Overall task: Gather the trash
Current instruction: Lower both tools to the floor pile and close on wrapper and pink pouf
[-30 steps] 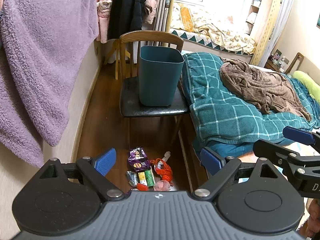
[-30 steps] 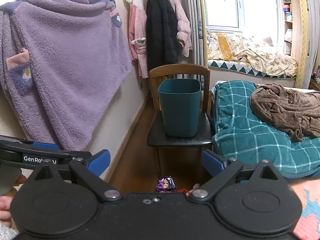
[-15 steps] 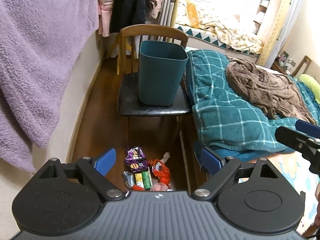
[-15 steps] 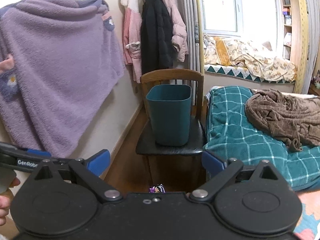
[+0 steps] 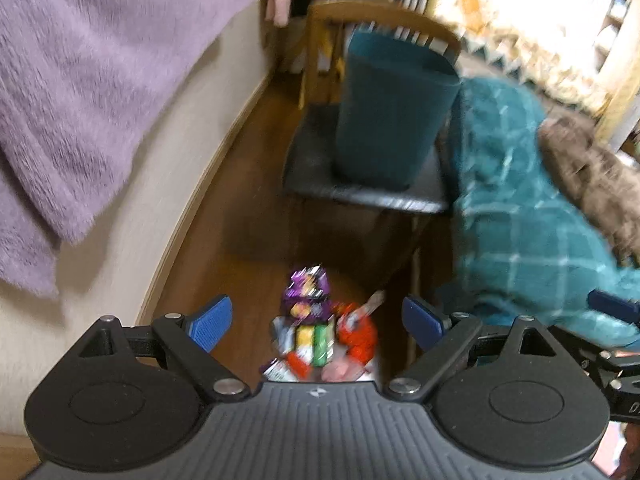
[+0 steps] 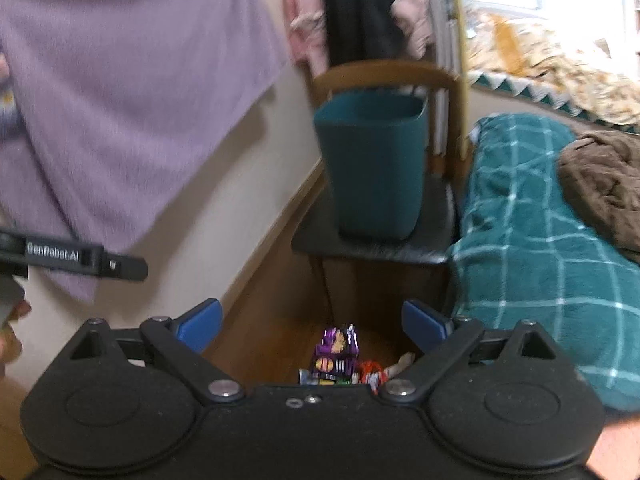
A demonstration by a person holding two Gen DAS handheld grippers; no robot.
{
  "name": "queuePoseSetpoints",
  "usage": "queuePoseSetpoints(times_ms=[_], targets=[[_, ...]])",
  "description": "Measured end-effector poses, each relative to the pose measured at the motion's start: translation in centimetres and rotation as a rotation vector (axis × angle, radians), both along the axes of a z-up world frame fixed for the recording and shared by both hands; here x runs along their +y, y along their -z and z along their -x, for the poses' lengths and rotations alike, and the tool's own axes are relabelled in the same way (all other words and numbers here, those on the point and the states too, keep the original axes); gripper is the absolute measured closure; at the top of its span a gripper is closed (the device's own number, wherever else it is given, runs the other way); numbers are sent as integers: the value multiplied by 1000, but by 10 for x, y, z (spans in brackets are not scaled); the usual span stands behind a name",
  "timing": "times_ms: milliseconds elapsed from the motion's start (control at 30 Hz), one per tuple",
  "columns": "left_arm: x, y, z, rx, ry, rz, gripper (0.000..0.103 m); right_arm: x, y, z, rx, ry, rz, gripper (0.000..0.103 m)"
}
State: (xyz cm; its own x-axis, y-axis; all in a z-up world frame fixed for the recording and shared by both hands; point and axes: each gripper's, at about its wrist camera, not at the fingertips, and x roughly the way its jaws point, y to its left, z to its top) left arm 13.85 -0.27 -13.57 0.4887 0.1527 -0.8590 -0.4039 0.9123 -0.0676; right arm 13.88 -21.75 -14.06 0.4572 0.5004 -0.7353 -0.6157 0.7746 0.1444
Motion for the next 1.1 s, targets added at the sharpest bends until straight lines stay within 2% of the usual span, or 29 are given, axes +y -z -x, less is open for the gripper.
queuePoseSetpoints(times_ms=[100,233,333,467,733,800,1000,1100], targets=[[10,45,-14,82,10,17,10,9,37,-12,39,-20,36,7],[27,130,-33,191,46,56,10,19,93,-24,62,5,82,10],[39,207,-43,284,57,80,10,26,147,-33,99,62,110,11],[51,308,-48,382,56,132,10,33,236,-48,206,174,131,13],[60,500,-54,552,12,142,10,35,429,-76,415,393,148,18],[64,545,-56,584,-32,196,10,32,472,-83,461,429,161,18],[63,638,-60,622,-133,302,10,29,580,-95,597,449,196,20],[66,674,-59,647,-215,360,10,33,621,-100,641,452,206,22]])
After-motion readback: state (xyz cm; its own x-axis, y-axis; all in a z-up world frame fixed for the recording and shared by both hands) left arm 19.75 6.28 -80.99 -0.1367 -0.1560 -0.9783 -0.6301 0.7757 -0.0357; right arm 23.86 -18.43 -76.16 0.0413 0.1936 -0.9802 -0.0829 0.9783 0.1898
